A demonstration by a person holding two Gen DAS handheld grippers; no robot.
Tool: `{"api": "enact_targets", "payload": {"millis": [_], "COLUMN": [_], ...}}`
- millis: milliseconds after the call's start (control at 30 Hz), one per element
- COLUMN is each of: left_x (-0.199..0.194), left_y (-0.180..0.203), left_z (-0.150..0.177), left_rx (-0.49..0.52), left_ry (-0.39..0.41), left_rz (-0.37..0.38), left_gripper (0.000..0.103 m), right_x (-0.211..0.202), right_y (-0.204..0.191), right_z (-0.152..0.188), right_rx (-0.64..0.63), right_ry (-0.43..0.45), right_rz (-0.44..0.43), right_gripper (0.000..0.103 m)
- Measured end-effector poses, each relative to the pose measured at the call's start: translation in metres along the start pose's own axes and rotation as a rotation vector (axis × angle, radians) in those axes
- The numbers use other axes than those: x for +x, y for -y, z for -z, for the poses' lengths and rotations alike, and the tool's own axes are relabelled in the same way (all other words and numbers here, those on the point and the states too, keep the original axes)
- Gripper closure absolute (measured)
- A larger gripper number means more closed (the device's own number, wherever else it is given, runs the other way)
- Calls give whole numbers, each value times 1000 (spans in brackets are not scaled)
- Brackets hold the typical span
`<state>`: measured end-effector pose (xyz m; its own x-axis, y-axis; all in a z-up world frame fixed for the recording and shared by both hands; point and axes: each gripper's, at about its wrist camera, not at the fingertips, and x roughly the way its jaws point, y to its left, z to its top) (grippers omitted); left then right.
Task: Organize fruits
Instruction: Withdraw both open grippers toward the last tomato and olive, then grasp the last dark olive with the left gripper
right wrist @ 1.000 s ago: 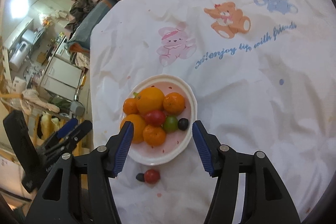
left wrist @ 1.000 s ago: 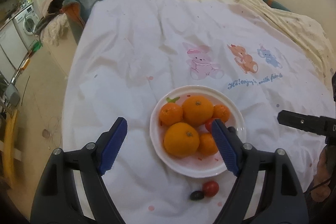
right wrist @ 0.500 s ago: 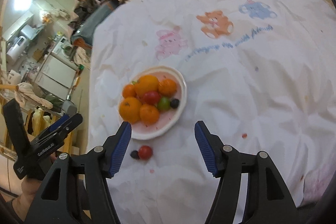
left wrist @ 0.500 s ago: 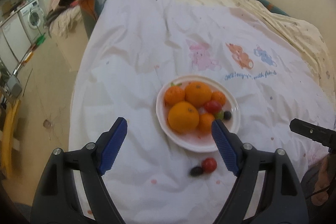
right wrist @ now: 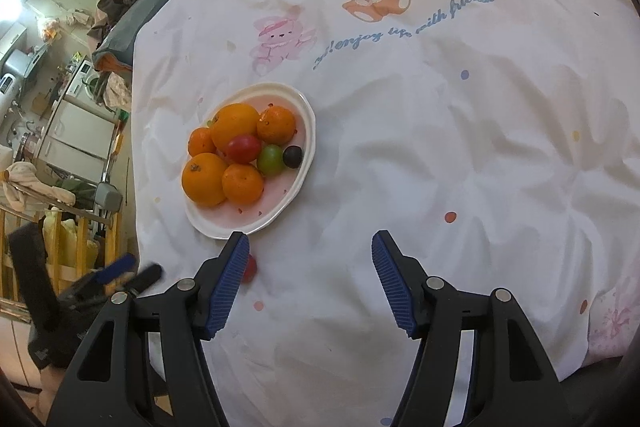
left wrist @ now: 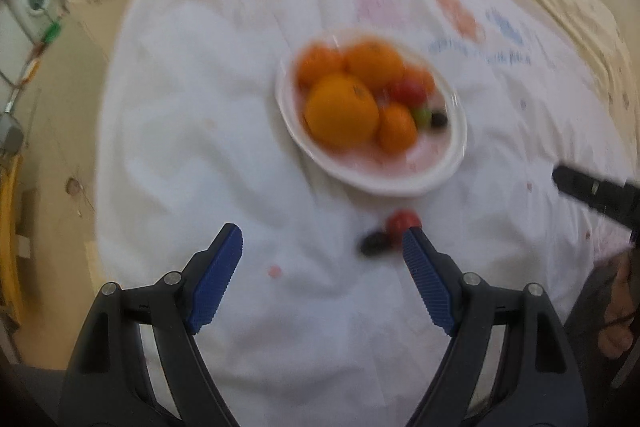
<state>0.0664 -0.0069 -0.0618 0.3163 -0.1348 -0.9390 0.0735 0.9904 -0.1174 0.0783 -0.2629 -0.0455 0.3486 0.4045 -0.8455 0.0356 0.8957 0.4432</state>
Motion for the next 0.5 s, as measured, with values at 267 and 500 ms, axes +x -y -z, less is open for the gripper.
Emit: {"api": "enact_targets", "payload": {"millis": [267, 500], "left_x": [53, 65], "left_y": [54, 74], "left_z": [12, 6], "left_rx": [276, 469], "left_ry": [-199, -202], "left_rz": [27, -40], "left_gripper": [55, 71], "right_x": [4, 6], "right_y": [1, 0], "right_z": [-1, -2], "right_rx": [10, 7], "right_ry": [-11, -21], "right_rz": [-7, -5], "right_gripper": [36, 36]}}
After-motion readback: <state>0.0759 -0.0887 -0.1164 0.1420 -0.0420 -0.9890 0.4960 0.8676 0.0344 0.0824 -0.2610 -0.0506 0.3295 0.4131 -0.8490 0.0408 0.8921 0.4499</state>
